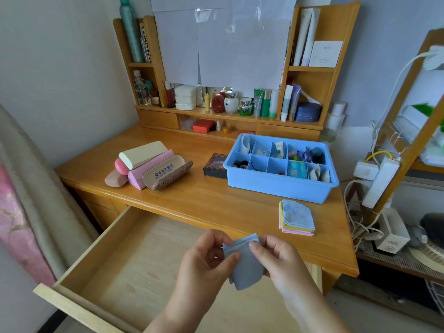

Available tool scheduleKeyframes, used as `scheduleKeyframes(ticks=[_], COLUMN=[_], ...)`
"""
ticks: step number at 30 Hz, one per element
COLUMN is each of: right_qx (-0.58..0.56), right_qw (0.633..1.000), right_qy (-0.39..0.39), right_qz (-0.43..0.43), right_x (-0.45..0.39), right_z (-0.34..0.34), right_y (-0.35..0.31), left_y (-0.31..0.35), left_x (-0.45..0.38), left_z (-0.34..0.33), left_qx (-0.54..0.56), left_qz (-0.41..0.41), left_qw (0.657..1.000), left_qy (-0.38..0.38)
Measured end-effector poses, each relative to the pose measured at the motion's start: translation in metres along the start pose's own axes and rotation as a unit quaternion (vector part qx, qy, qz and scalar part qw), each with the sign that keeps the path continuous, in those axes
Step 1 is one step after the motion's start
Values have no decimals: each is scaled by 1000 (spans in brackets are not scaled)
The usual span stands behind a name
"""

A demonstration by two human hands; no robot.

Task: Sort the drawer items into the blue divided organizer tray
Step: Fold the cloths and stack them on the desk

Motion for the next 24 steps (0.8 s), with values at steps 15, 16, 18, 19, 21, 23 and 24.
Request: scheduleKeyframes(ticks=[15, 16, 18, 19, 21, 23, 24], right_qx=[93, 92, 94, 93, 91, 97, 104], right_qw=[991, 991, 991, 991, 991, 990, 989], right_qy=[-62, -60, -56, -54, -48, -41, -39], right_qz=[75, 76, 82, 84, 89, 95, 99], right_x=[7, 7, 7, 8, 8, 9, 9], right_z=[8, 8, 8, 7, 6, 6, 6], right_y=[-16, -16, -17, -18, -20, -21, -22], left_y=[10, 11, 11, 11, 10, 8, 7], left_x=[-1, -1, 1, 2, 2, 2, 1], left_z=[7, 7, 6, 5, 4, 6, 6], left_qx=[-29, -11, 15, 24, 33, 24, 12], left_qz=[-27, -28, -21, -17, -6, 8, 14], left_qw=[998, 999, 998, 998, 998, 999, 999], left_qy=[-40, -43, -49, -51, -48, -34, -29])
Point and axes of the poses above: each hand's wrist, its own x-axis away from the middle knuckle, its own z-axis out of the back of the hand, y = z × x, the point moved 4 cm from there along -x, towards the middle knuckle, and after that the axes turned 3 degrees about -y, right-handed, at the moved point
